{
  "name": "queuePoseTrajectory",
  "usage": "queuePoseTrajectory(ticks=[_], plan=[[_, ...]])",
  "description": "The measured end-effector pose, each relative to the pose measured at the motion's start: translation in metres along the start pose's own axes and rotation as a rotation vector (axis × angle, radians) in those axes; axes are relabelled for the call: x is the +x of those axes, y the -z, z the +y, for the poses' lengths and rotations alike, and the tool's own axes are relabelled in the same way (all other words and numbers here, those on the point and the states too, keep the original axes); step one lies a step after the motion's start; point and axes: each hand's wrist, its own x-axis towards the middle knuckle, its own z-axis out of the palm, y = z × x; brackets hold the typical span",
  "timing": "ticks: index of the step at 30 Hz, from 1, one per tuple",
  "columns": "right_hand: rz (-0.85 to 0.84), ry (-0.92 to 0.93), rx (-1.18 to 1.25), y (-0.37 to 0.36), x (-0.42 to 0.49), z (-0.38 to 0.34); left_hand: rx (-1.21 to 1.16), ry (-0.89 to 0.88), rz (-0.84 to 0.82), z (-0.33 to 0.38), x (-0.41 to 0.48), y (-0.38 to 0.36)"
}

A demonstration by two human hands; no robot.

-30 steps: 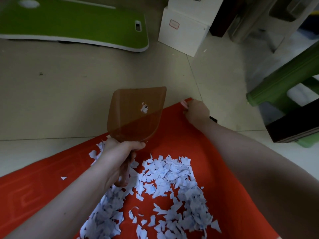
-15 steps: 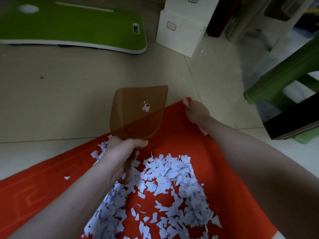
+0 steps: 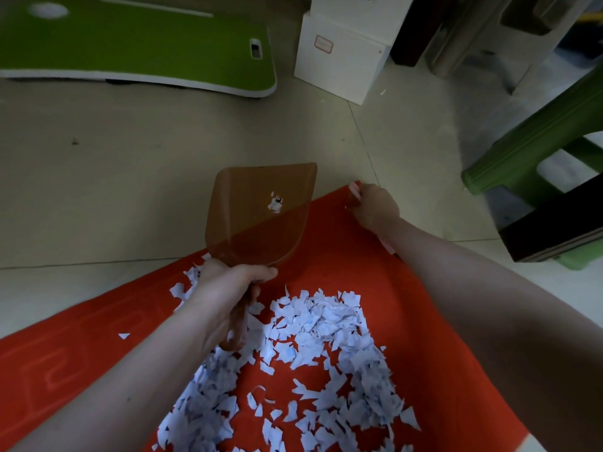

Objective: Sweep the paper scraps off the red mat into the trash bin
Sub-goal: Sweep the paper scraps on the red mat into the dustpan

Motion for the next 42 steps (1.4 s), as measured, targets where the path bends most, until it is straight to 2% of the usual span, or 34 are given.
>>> queuePoseTrajectory(ticks=[3, 9, 16, 21, 28, 33, 36, 38, 42], plan=[[-0.019, 0.009, -0.049, -0.001, 0.006, 0.001, 0.006, 0.004, 0.006, -0.001, 0.002, 0.002], [-0.082, 0.163, -0.249, 0.001, 0.013, 0.001, -0.013, 0.029, 0.033, -0.005, 0.009, 0.006], [-0.123, 0.263, -0.407, 0.003, 0.019, -0.004, -0.001, 0.045, 0.012, -0.01, 0.009, -0.004], [-0.168, 0.158, -0.436, -0.003, 0.015, -0.004, -0.003, 0.042, 0.014, -0.005, 0.009, -0.006], [-0.13, 0.003, -0.086, 0.0, 0.017, 0.012, 0.002, -0.008, 0.015, 0.0, 0.0, 0.0], [-0.141, 0.026, -0.046, 0.011, 0.007, 0.028, 0.011, -0.014, 0.006, 0.001, -0.006, 0.002], [-0.177, 0.076, 0.107, 0.023, -0.008, 0.019, -0.002, -0.028, 0.018, 0.003, -0.005, 0.002], [-0.272, 0.177, 0.207, 0.03, -0.031, 0.004, 0.0, -0.026, 0.019, 0.005, -0.005, 0.003], [-0.569, 0.353, 0.246, 0.03, -0.09, -0.033, -0.002, -0.006, 0.036, 0.007, -0.007, 0.011]])
